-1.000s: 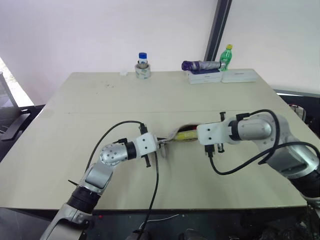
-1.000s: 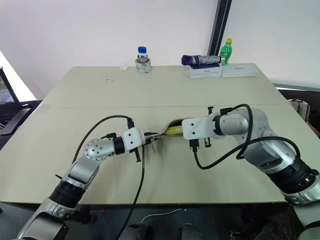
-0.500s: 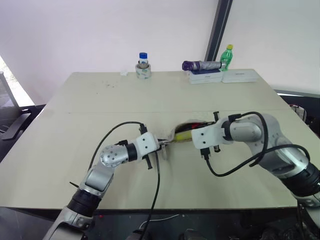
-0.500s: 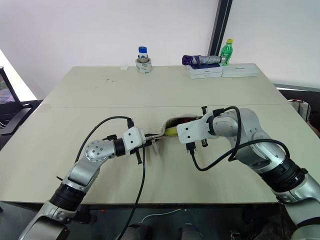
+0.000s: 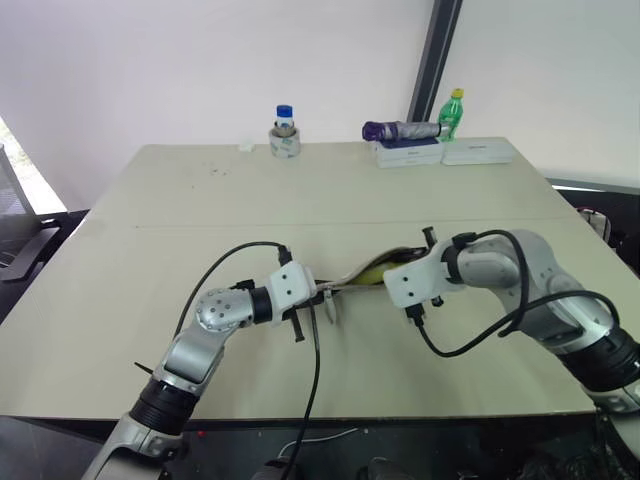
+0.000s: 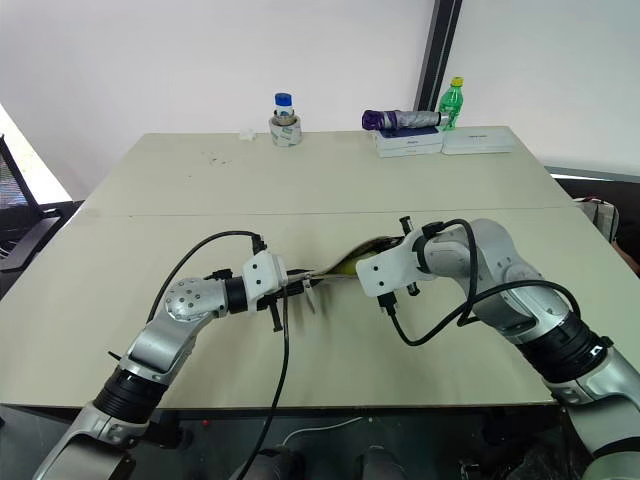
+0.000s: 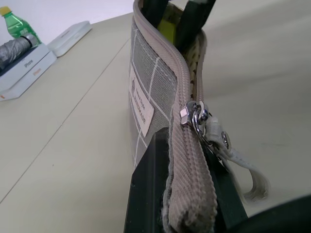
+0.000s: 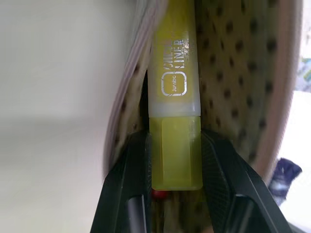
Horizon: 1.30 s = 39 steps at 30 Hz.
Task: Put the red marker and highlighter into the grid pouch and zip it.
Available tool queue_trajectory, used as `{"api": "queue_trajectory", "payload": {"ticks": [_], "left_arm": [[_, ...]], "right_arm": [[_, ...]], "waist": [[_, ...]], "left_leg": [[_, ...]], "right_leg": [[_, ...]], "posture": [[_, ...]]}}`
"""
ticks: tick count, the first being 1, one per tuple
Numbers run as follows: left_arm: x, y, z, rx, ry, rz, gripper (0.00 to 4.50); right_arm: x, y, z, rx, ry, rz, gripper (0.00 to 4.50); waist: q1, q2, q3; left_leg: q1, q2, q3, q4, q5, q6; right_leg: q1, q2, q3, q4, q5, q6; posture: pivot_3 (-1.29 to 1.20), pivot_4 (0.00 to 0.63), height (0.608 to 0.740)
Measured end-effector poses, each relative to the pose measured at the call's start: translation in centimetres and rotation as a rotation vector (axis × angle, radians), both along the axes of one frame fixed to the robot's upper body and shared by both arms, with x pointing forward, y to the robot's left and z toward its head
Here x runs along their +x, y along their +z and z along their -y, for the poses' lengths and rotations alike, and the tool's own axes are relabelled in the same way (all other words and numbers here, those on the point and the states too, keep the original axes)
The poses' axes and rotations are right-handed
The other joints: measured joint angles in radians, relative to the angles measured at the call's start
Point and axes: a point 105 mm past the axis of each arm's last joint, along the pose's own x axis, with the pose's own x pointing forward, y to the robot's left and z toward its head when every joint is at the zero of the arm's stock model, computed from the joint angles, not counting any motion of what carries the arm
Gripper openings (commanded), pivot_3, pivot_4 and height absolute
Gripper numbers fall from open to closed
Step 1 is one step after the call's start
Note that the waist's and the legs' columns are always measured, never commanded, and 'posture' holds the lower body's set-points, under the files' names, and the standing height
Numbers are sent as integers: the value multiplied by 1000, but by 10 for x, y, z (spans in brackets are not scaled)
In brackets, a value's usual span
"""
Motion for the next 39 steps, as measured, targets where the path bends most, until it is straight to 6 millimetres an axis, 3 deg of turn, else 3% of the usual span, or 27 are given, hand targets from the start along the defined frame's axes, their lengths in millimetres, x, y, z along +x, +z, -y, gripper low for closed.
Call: {"api": "queue_trajectory", "payload": {"ticks": [2, 14, 20, 25, 30, 34, 39], "left_arm": [[0, 0, 0, 0, 1, -3, 0], [15, 7, -6, -85, 101, -19, 0], [31, 14, -7, -282, 194, -131, 0], [38, 23, 0, -425, 198, -260, 0], [37, 20, 7, -484, 178, -385, 0], [40, 31, 11, -499, 173, -375, 0], [43, 39, 15, -509, 189, -344, 0]], "right_arm": [[-1, 0, -1, 11, 3, -11, 1846], [-11, 54, 9, 405, -82, -101, 1846], [-12, 72, 12, 690, -145, -168, 1846], [-23, 55, -1, 936, -211, -342, 4276], [-22, 40, -16, 1162, -310, -472, 4276], [-18, 33, -32, 1362, -407, -611, 4276], [-18, 24, -45, 1390, -453, -661, 4276]], "waist": [[1, 0, 0], [2, 0, 0], [2, 0, 0], [3, 0, 0], [0, 0, 0], [0, 0, 0], [1, 0, 0]], "left_leg": [[0, 0, 0, 0, 0, 0], [0, 0, 0, 0, 0, 0], [0, 0, 0, 1, 0, 0], [-1, 0, 0, 1, 0, 0], [-1, 0, -1, 2, 0, 0], [-1, 0, -1, 2, 0, -1], [-1, -1, -1, 2, 0, -1]], "right_leg": [[0, 0, 0, 0, 0, 0], [0, 0, 0, 0, 0, 0], [0, 0, 0, 1, 0, 0], [0, 0, 0, 0, 0, 0], [0, 0, 0, 2, 0, 0], [-1, 0, 0, 3, 0, 0], [-1, 0, 0, 2, 0, 0]], "posture": [[0, 150, 740], [0, 150, 740], [0, 150, 740], [0, 150, 740], [0, 150, 740], [0, 150, 740], [0, 150, 740]]}}
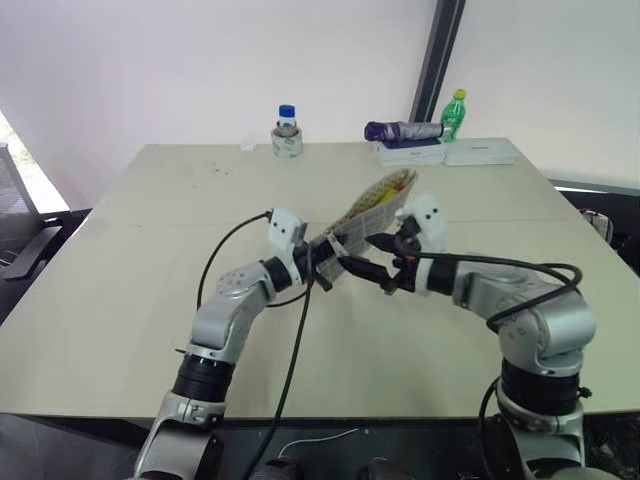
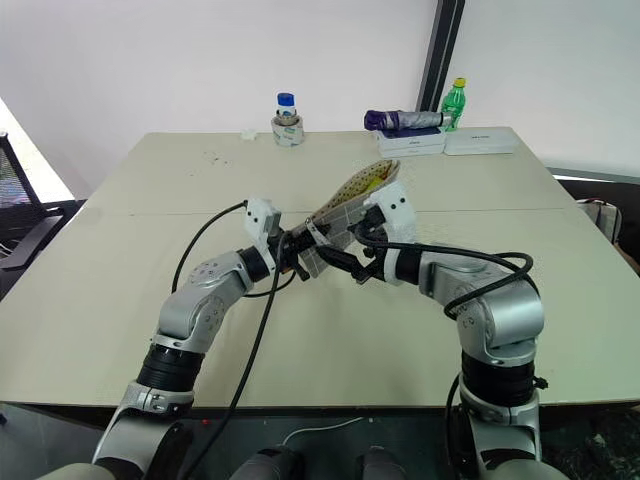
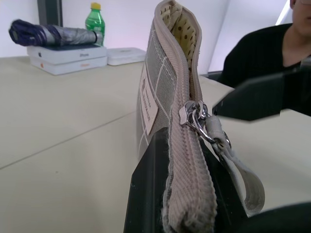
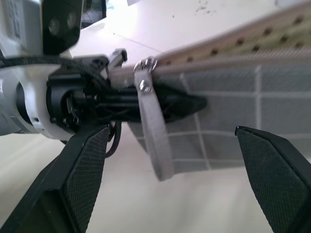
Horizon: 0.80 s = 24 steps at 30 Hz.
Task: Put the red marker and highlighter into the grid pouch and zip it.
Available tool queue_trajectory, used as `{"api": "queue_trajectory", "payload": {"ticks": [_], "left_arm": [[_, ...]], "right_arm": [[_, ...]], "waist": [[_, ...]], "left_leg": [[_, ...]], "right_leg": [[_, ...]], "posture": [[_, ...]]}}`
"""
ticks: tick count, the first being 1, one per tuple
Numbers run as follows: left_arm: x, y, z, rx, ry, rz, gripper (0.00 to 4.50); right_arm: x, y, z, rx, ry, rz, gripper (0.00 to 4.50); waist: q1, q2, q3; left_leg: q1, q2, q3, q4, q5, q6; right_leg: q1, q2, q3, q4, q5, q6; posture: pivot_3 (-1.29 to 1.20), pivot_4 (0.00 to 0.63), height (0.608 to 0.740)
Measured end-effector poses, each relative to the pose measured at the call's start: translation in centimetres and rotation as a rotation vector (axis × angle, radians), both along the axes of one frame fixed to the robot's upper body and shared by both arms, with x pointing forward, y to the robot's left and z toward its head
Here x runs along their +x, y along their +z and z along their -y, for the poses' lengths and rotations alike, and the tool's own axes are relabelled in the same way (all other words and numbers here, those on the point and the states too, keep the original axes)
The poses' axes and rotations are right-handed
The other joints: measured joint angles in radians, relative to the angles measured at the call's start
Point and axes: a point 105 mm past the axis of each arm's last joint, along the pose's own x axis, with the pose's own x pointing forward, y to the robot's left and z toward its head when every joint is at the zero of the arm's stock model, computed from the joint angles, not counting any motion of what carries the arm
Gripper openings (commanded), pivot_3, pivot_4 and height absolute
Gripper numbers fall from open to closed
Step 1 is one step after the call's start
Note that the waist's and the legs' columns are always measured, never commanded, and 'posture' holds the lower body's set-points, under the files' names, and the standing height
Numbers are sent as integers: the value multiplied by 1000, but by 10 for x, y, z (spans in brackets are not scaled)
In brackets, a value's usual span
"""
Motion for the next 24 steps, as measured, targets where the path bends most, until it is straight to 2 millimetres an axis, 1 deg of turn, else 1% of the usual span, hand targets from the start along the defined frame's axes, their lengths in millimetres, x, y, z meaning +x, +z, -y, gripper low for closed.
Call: {"api": "queue_trajectory", "payload": {"ticks": [1, 2, 4, 5, 9, 10, 11, 15, 17, 21, 24], "left_arm": [[0, 0, 1, -1, 4, -2, 0], [0, 0, 2, -3, 4, -3, 0], [0, 0, 4, -8, 2, -5, 0], [0, 0, 4, -11, 2, -5, 0], [0, -2, 4, -8, 9, -7, 0], [0, -3, 3, -6, 12, -9, 0], [0, -4, 3, -5, 15, -11, 0], [0, -6, 0, 3, 28, -6, 0], [0, -8, -4, 25, 30, 4, 0], [-6, -17, -11, 132, -8, 65, 0], [-10, -20, -21, 205, -24, 122, 0]], "right_arm": [[0, -1, -3, 1, 0, -2, 4276], [0, -2, -5, 1, 4, -4, 4044], [1, -4, -9, -2, -2, -1, 3432], [2, -5, -10, 0, -8, -4, 3008], [6, -8, -9, 1, -25, -16, 824], [6, -7, -10, 4, -21, -15, 358], [5, -8, -10, 3, -18, -16, 84], [5, -7, -9, -9, -11, -9, 84], [8, -5, -3, -28, -29, 7, 84], [20, 13, 17, -76, -90, 83, 84], [30, 23, 44, -126, -184, 128, 84]], "waist": [[-1, 0, 0], [-2, 0, 0], [-3, 0, 0], [-4, 0, 0], [-6, 0, 0], [-6, 0, 0], [-7, 0, 0], [-7, 0, 0], [-7, 0, 0], [-6, 0, 0], [-5, 0, 0]], "left_leg": [[0, 0, 0, 0, 0, 0], [0, 0, 0, 0, 0, 0], [0, 0, 0, 0, 0, 0], [0, 0, 0, 0, 0, 0], [0, 0, 0, -1, 0, 0], [0, 0, 0, -1, 0, 0], [0, 0, 0, -1, 0, 0], [0, 0, 0, -1, 0, 0], [0, 0, 0, -1, 0, 0], [0, 0, 0, -2, 0, 0], [0, 0, 0, -2, 0, 0]], "right_leg": [[0, 0, 0, 0, 0, 0], [0, 0, 0, 0, 0, 0], [0, 0, 0, 0, 0, 0], [0, 0, 0, 0, 0, 0], [-1, 0, 0, 0, 0, 0], [-1, 0, 0, 0, 0, 0], [-1, 0, 0, 0, 0, 0], [-1, 0, 0, 0, 0, 0], [-1, 0, 0, 0, 0, 0], [-1, 0, 0, 0, 0, 0], [-1, 0, 0, -1, 0, 0]], "posture": [[0, 150, 740], [0, 150, 740], [0, 150, 740], [0, 150, 740], [0, 150, 740], [0, 150, 740], [0, 150, 740], [0, 150, 740], [0, 150, 740], [0, 150, 740], [0, 150, 740]]}}
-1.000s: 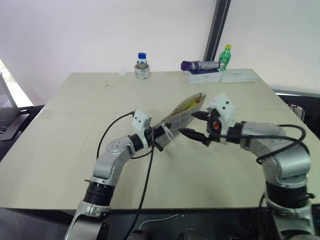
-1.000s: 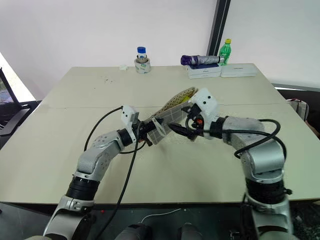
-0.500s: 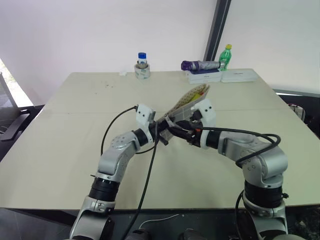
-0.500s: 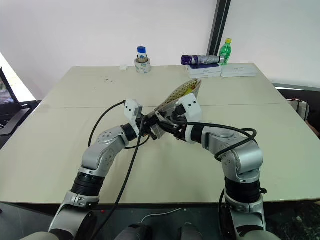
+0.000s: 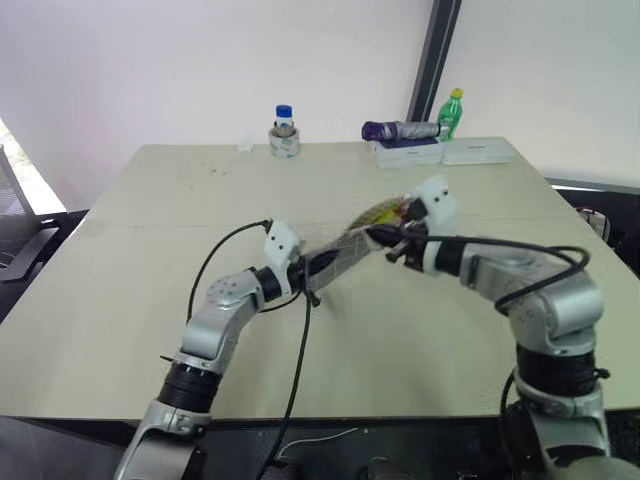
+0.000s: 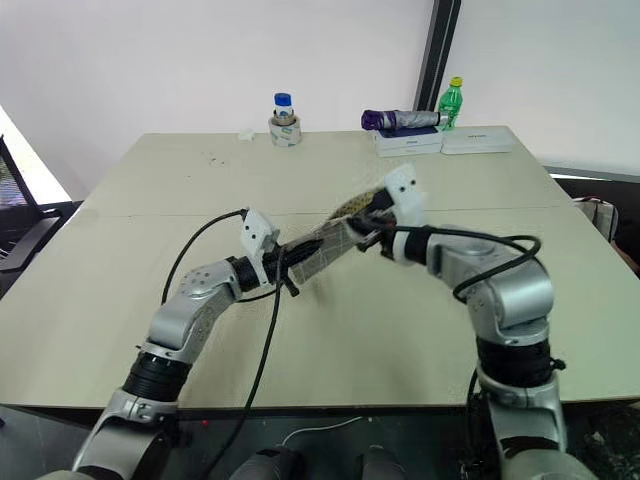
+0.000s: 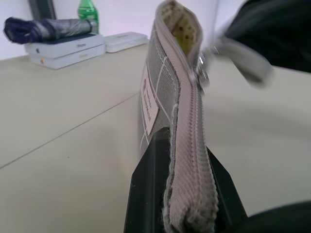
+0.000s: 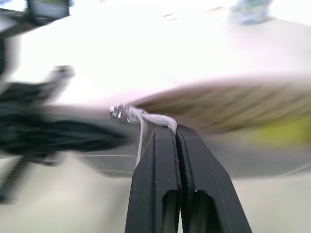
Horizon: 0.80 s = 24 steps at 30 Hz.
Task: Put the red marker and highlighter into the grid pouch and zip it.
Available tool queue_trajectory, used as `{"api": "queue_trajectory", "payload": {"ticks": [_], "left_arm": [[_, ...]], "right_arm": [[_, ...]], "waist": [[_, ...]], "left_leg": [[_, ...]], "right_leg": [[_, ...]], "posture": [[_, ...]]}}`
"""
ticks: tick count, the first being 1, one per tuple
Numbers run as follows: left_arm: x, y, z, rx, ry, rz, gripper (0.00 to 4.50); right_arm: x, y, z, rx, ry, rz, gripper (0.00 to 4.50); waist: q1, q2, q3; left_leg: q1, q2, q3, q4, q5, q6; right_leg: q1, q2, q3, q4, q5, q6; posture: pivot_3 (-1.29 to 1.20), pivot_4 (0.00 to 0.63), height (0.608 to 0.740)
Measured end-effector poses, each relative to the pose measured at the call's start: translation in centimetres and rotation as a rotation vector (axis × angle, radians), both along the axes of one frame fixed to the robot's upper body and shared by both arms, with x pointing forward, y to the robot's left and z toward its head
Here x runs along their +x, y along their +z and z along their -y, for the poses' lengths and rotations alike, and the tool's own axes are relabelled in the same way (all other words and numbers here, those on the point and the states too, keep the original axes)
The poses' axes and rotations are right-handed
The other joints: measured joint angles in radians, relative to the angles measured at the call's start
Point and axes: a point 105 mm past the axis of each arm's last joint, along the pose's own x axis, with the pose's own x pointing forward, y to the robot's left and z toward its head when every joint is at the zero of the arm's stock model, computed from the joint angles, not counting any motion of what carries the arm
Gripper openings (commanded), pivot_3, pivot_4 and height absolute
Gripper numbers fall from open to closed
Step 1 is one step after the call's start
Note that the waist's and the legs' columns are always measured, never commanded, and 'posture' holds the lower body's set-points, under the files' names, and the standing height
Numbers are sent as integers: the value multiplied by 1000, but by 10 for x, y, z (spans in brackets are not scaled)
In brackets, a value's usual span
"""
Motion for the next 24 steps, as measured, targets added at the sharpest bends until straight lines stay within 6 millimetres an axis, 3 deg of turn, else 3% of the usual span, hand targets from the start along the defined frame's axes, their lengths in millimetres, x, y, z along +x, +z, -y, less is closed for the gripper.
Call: {"api": "queue_trajectory", "payload": {"ticks": [7, 11, 14, 17, 18, 20, 24], "left_arm": [[-7, -7, -22, 84, -17, 50, 0], [-9, -8, -29, 116, -11, 90, 0], [-11, -9, -38, 176, -2, 149, 0], [-10, -9, -46, 227, 18, 203, 0], [-9, -10, -48, 234, 25, 212, 332], [-9, -11, -52, 241, 36, 212, 985], [-11, -25, -69, 270, 68, 162, 2974]], "right_arm": [[31, 2, 84, -108, -313, 27, 84], [34, -1, 79, -122, -275, 49, 84], [30, -11, 75, -109, -224, 25, 823], [23, -29, 72, -104, -172, -23, 2370], [21, -35, 71, -108, -162, -38, 2860], [18, -43, 70, -110, -144, -59, 2878], [13, -50, 67, -108, -107, -66, 2878]], "waist": [[-1, 0, 0], [-14, 0, 0], [-19, 0, 0], [-17, 0, 0], [-17, 0, 0], [-19, 0, 0], [-18, 0, 0]], "left_leg": [[0, 0, 1, -1, 0, 0], [0, 1, 1, -2, 0, 0], [0, 1, 1, -2, 0, 0], [0, 1, 1, -2, 0, 0], [0, 1, 1, -2, 0, 0], [0, 1, 1, -2, 0, 0], [0, 1, 1, -3, 0, 0]], "right_leg": [[0, 0, 0, 0, 0, 0], [-1, 0, 0, 0, 0, 0], [0, 0, 0, -1, 0, 0], [0, 0, 0, -1, 0, 0], [0, 0, 0, -1, 0, 0], [0, 0, 0, -1, 0, 0], [-1, 0, 1, -1, 0, 0]], "posture": [[0, 150, 740], [0, 150, 740], [0, 150, 740], [0, 150, 740], [0, 150, 740], [0, 150, 740], [0, 150, 740]]}}
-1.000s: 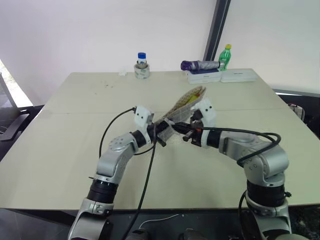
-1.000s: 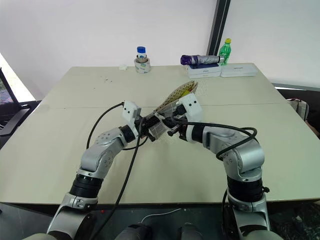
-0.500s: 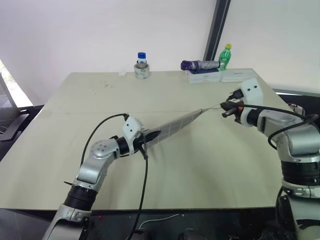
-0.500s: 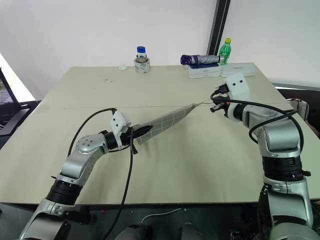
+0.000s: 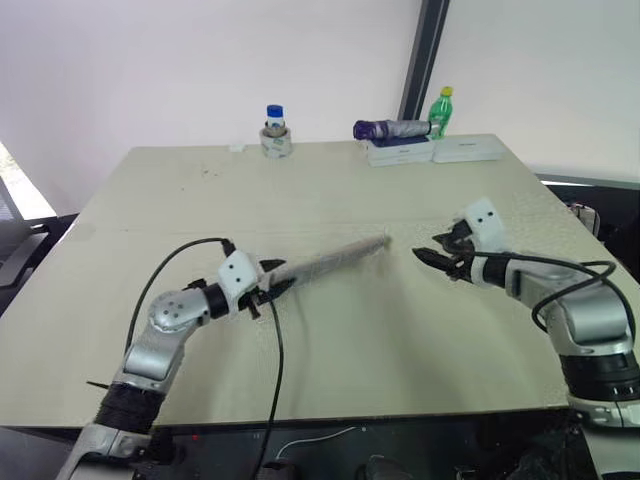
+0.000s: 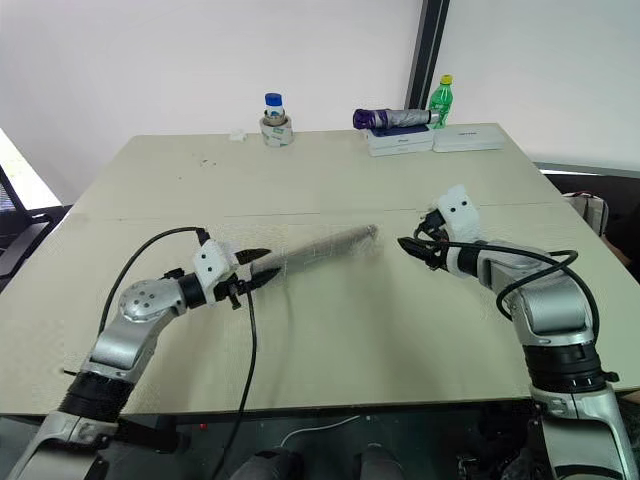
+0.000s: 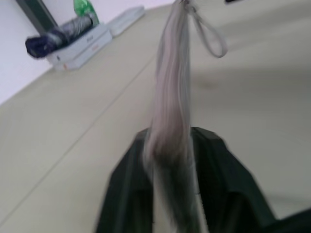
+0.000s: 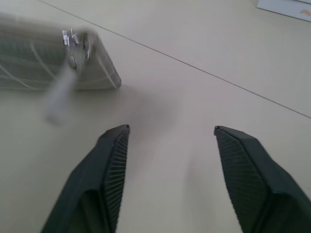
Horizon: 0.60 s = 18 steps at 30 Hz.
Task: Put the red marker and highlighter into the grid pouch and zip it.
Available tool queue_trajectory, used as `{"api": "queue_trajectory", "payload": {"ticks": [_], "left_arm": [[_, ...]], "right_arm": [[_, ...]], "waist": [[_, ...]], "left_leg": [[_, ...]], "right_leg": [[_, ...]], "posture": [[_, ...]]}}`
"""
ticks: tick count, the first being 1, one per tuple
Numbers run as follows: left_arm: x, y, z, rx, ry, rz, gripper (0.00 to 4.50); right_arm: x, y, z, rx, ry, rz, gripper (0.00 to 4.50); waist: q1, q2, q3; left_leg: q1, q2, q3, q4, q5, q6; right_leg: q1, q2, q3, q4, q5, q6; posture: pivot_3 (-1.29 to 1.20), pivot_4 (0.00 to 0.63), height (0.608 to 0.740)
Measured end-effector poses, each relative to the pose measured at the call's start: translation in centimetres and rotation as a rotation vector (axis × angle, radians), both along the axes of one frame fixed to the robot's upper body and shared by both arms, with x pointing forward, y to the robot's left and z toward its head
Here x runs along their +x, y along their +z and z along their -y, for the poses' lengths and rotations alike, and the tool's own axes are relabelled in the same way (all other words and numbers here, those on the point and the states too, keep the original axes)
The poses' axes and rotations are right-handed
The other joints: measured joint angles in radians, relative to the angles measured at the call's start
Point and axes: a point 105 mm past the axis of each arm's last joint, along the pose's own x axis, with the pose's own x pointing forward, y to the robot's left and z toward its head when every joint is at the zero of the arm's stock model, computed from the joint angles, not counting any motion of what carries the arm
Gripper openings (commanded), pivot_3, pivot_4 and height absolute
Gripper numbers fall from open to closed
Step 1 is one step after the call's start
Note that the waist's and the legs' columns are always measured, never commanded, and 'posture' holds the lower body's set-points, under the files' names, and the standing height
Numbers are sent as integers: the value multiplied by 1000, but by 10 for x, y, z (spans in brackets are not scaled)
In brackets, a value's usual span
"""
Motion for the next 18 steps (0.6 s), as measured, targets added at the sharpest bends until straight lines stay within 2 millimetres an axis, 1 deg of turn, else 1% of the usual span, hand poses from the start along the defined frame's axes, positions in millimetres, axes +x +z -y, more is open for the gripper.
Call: {"api": "queue_trajectory", "payload": {"ticks": [1, 3, 6, 10, 14, 17, 18], "left_arm": [[-1, -2, -3, 4, 5, -6, 3482], [-9, -6, -16, 12, 25, -37, 3482], [-18, -9, -38, -7, 82, -85, 3482], [-26, -14, -70, -66, 207, -149, 3482], [-31, -20, -99, -96, 338, -202, 3482], [-38, -26, -111, -122, 396, -254, 3482], [-42, -29, -114, -129, 411, -272, 3482]], "right_arm": [[-2, -2, -1, 1, 17, -5, 2878], [-10, -8, -1, -7, 62, -14, 2878], [-15, -12, 8, -30, 61, -23, 2878], [-16, -12, 27, -33, 31, -1, 2878], [-22, -17, 34, -26, 57, 4, 2878], [-27, -21, 34, -10, 96, 1, 2878], [-28, -22, 34, -7, 107, 0, 2878]], "waist": [[1, 0, 0], [1, 0, 0], [2, 0, 0], [2, 0, 0], [3, 0, 0], [2, 0, 0], [2, 0, 0]], "left_leg": [[0, 0, 0, 0, 0, 0], [0, 0, 0, 0, 0, 0], [0, 0, 0, 0, 0, 0], [1, 0, 0, 0, 0, 1], [1, 0, 0, 0, 0, 1], [1, 0, 0, 0, 0, 1], [1, 0, 0, 0, -2, 3]], "right_leg": [[0, 0, 0, 0, 0, 0], [0, 0, 0, -1, 0, 0], [0, 0, 0, -1, 0, 0], [1, 0, 0, 0, 0, 0], [1, 0, 0, -1, 0, 0], [1, 0, 0, -1, 0, 0], [1, 0, 0, -1, 0, 0]], "posture": [[0, 150, 740], [0, 150, 740], [0, 150, 740], [0, 150, 740], [0, 150, 740], [0, 150, 740], [0, 150, 740]]}}
